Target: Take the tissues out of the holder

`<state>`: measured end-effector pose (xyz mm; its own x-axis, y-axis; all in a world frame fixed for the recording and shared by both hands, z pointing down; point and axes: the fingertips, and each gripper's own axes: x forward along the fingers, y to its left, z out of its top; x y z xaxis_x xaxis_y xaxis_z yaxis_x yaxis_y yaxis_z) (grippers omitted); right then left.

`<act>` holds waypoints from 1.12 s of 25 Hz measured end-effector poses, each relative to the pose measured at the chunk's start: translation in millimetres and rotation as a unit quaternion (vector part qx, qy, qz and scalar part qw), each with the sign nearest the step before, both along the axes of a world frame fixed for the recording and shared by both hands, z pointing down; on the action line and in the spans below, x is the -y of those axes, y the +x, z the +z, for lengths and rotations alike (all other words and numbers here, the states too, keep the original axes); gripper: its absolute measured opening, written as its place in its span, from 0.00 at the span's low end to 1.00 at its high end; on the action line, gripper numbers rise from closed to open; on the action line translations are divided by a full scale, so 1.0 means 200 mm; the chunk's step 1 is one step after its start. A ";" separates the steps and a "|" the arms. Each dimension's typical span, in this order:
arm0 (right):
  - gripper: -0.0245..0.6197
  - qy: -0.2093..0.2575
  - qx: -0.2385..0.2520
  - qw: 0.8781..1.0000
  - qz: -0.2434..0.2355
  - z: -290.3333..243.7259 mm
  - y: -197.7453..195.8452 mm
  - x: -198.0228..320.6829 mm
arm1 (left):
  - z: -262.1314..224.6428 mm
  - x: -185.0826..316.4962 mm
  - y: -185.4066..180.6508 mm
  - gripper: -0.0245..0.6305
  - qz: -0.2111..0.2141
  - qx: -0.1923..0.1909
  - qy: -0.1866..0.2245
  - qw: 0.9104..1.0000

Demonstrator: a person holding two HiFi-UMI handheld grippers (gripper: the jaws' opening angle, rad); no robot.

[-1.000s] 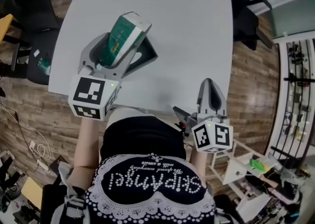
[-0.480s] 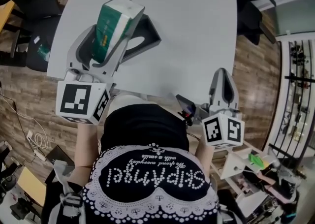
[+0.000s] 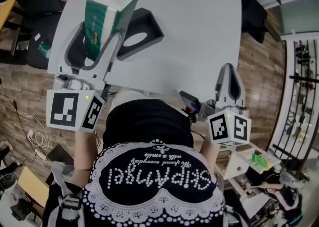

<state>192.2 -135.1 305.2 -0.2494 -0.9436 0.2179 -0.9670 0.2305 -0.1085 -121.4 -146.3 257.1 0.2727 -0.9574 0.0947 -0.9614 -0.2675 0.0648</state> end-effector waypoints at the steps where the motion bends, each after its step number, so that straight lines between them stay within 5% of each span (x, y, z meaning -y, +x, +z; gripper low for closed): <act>1: 0.09 0.001 0.000 1.000 0.001 -0.01 0.01 -0.01 | -0.01 -0.01 -0.01 0.55 -0.004 -0.002 0.003 1.000; 8: 0.09 0.009 0.007 1.000 0.009 -0.08 0.07 -0.07 | -0.14 -0.12 0.02 0.55 -0.006 0.001 0.025 1.000; 28: 0.09 0.021 0.027 0.999 0.027 -0.11 0.14 -0.24 | -0.04 -0.35 0.02 0.55 0.006 -0.018 0.006 1.000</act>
